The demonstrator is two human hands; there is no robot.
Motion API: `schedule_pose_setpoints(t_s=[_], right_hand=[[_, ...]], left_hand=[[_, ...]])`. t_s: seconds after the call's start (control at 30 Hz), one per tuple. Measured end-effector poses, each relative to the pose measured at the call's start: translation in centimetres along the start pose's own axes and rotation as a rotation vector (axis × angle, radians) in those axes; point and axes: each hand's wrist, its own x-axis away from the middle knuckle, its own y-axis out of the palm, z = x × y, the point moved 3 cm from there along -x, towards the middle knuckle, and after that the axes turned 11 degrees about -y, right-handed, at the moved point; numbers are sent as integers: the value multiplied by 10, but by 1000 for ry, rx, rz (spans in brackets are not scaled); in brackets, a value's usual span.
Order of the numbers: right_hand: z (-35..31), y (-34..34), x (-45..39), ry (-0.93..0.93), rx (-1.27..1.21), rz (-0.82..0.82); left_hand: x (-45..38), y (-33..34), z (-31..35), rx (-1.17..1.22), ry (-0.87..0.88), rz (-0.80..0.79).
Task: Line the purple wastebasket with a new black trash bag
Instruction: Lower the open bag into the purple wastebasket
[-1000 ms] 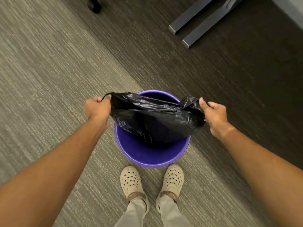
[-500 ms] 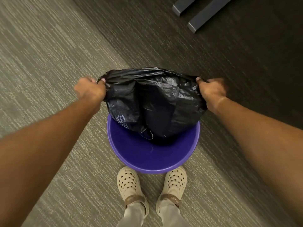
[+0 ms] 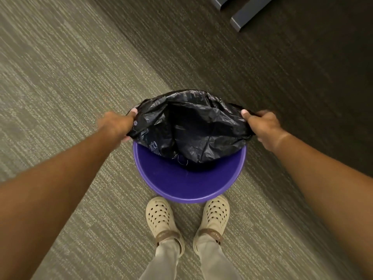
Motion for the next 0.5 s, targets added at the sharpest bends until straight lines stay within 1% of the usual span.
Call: schedule_pose_setpoints(t_s=[0.07,0.17,0.23,0.3,0.37,0.4,0.43,0.5], right_hand=[[6,0,15,83,-96,5],[12,1,31,235,-311,-62],[13,-3,37,288,-342,-96],[15,-8,41,298,-325,-123],[16,-14,43,268,-315,-146],[19,-17,43,228,-298,-129],[23,-21,43,170,-247,-90],[34,-29,49,65,-69,14]], left_hand=[[9,2,-7,90,-62,-96],[18,-2,-14,149,-147,-205],[22,-6,-17,152,-171,-252],[27,-9,-18,122,-168,-283],[30,-13,-20,93,-145,-272],[30,-16,-23,69,-117,-236],[30,-20,-26,6,-67,-173],[30,-25,-36,-131,18,-57]])
